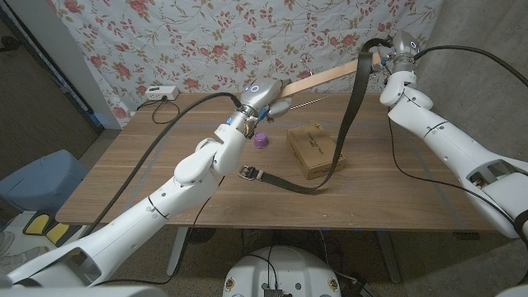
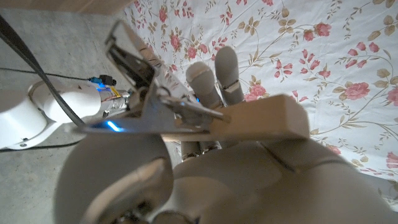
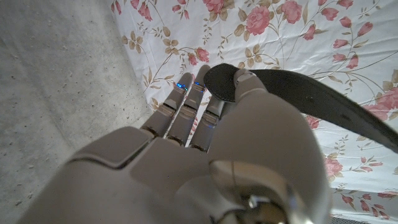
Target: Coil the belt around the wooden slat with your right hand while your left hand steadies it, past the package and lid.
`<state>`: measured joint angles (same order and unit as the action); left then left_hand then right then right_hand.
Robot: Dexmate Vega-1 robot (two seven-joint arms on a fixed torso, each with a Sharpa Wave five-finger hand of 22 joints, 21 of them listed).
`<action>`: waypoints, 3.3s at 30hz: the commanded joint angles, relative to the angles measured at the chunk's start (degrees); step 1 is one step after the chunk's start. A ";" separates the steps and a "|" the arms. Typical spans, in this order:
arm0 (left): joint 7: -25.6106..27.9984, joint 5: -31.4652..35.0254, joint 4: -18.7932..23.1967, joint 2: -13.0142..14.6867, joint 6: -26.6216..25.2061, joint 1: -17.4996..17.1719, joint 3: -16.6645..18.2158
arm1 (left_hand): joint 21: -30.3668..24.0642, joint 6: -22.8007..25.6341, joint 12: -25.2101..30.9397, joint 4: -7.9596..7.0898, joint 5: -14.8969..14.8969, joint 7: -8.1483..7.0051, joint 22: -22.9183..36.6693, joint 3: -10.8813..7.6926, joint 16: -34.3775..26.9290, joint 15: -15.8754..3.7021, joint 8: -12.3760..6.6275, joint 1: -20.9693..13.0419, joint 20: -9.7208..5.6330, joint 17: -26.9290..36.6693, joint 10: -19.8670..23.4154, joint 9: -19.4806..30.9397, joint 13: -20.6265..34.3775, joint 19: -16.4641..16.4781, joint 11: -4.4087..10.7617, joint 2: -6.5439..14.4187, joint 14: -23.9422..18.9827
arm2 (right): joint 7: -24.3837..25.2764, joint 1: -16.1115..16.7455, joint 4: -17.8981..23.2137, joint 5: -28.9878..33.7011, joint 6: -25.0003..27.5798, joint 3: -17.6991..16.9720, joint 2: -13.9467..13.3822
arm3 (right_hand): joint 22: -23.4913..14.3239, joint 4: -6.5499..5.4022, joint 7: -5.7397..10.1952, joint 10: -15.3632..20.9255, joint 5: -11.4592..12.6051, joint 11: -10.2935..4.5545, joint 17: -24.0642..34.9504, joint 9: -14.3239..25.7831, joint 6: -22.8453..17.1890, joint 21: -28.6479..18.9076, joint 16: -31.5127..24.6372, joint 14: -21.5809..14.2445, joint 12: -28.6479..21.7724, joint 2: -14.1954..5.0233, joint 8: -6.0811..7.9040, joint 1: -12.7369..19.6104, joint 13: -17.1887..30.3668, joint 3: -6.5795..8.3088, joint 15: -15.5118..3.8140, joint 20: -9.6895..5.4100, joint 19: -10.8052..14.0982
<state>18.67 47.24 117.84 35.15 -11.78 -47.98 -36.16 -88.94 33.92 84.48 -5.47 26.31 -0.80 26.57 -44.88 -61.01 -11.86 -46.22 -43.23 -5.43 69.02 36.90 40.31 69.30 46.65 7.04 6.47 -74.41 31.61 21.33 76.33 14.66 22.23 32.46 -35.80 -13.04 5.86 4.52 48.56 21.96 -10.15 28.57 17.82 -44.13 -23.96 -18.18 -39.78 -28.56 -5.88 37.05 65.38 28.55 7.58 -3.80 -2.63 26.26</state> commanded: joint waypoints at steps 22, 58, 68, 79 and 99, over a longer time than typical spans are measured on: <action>-1.23 -6.99 -1.88 -3.35 -0.74 4.12 -1.01 | -0.42 -0.55 0.01 -3.51 0.37 0.24 0.36 -3.07 -0.07 -0.04 -0.82 1.72 -3.76 0.46 0.29 -0.25 0.30 0.04 0.30 2.57 -0.20 | 3.43 13.52 1.77 -9.99 -9.37 -4.75 -0.77 | 0.11 -0.45 2.92 0.97 0.71 0.13 0.39 9.76 -4.39 -0.95 0.83 -0.14 0.49 -1.05 4.53 0.88 0.49 -0.76 -9.32 -2.66 -0.71; -13.71 2.71 -3.00 -2.60 -11.42 14.21 -7.33 | -0.40 -0.51 1.09 -3.44 0.25 0.13 0.44 -3.16 -0.20 -0.07 -1.79 1.57 -3.99 0.58 0.01 -0.63 0.89 0.34 0.46 2.55 -0.38 | 7.78 35.63 8.63 -18.93 -20.09 -9.93 -1.45 | 0.33 -0.69 2.35 1.23 1.03 0.60 0.77 10.02 -4.52 -1.62 1.83 0.10 0.94 -1.41 4.44 1.57 0.78 -1.67 -9.21 -2.33 -1.14; -16.09 10.45 -3.19 -1.67 -12.14 15.12 -9.08 | -0.39 -0.62 0.96 -3.46 0.30 0.08 0.50 -3.16 -0.34 -0.07 -1.95 1.56 -3.99 0.60 0.07 -1.00 0.56 0.36 0.41 2.46 -0.39 | 9.09 41.76 11.54 -22.11 -22.74 -13.12 -1.31 | 0.40 -0.76 2.28 1.37 1.13 0.72 0.85 10.08 -4.53 -1.80 2.15 0.23 1.04 -1.49 4.38 1.77 0.84 -1.93 -9.27 -2.35 -1.28; -17.18 13.29 -4.36 -2.46 -11.47 15.36 -8.76 | -0.18 -0.78 0.96 -3.49 0.36 0.01 0.18 -3.14 -0.34 -0.09 -2.35 1.58 -3.98 0.51 0.16 -1.12 0.55 0.39 0.48 2.42 -0.20 | 1.77 51.34 13.96 -30.85 -32.78 -19.24 -4.03 | 0.46 -0.75 1.86 1.56 1.26 0.98 0.97 10.15 -4.76 -1.96 2.43 0.30 1.11 -1.49 4.38 2.07 0.90 -2.21 -9.22 -2.10 -1.54; -16.80 13.20 -7.20 -4.37 -9.35 16.63 -9.11 | -0.20 -1.08 0.96 -3.52 0.37 -0.03 0.17 -3.06 -0.25 -0.08 -2.76 1.58 -4.05 0.32 0.14 -1.52 0.43 0.38 0.64 2.48 -0.17 | -59.68 50.75 -8.12 -67.29 -75.59 -23.92 1.29 | 0.55 -0.60 2.44 1.22 1.45 0.60 1.50 10.76 -4.24 -1.78 2.82 0.86 1.36 -1.30 4.19 2.81 1.37 -2.92 -9.25 -1.60 -3.26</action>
<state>1.71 60.24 111.94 31.60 -21.94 -32.02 -44.98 -89.21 33.01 85.08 -5.71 26.30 -0.92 26.72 -44.65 -61.24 -11.85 -48.59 -43.35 -5.43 69.36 36.91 38.72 69.64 46.65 7.24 6.59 -74.42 15.59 75.93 82.49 -29.19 -27.80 9.98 -40.44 -12.47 5.07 4.70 49.75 23.12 -9.28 29.90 17.81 -44.78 -25.66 -15.45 -39.16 -27.28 -7.27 37.17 67.94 29.67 5.04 -3.80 -2.42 23.39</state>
